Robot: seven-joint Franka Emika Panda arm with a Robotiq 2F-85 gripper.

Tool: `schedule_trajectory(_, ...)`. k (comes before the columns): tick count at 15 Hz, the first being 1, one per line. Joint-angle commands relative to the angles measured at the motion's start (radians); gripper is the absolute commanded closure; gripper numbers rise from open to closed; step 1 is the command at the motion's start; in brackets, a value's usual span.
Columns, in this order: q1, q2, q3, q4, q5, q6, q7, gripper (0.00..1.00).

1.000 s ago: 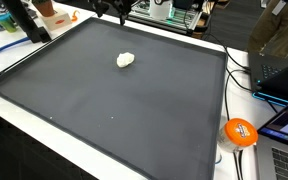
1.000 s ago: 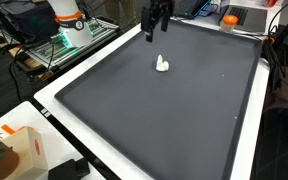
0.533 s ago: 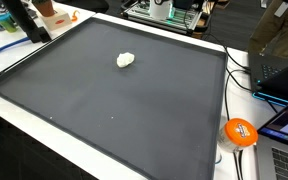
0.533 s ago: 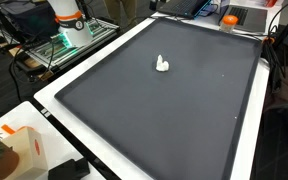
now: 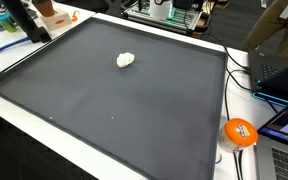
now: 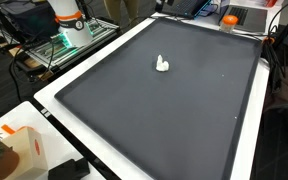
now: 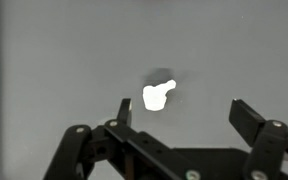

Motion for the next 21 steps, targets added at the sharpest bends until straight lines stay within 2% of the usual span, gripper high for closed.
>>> schedule_trajectory(1, 0.034, 0.174, 0.002, 0.207, -0.014, -0.174, 0.100, 0.00)
schedule_trajectory(6, 0.051, 0.366, -0.032, 0.401, -0.023, -0.267, 0.136, 0.00)
schedule_trajectory(9, 0.051, 0.437, -0.063, 0.419, -0.060, -0.231, 0.147, 0.00)
schedule_trajectory(10, 0.048, 0.384, -0.051, 0.376, -0.032, -0.223, 0.128, 0.00)
schedule_trajectory(16, 0.051, 0.397, -0.055, 0.391, -0.033, -0.221, 0.126, 0.00)
schedule_trajectory(21, 0.052, 0.477, -0.065, 0.405, -0.033, -0.228, 0.149, 0.00)
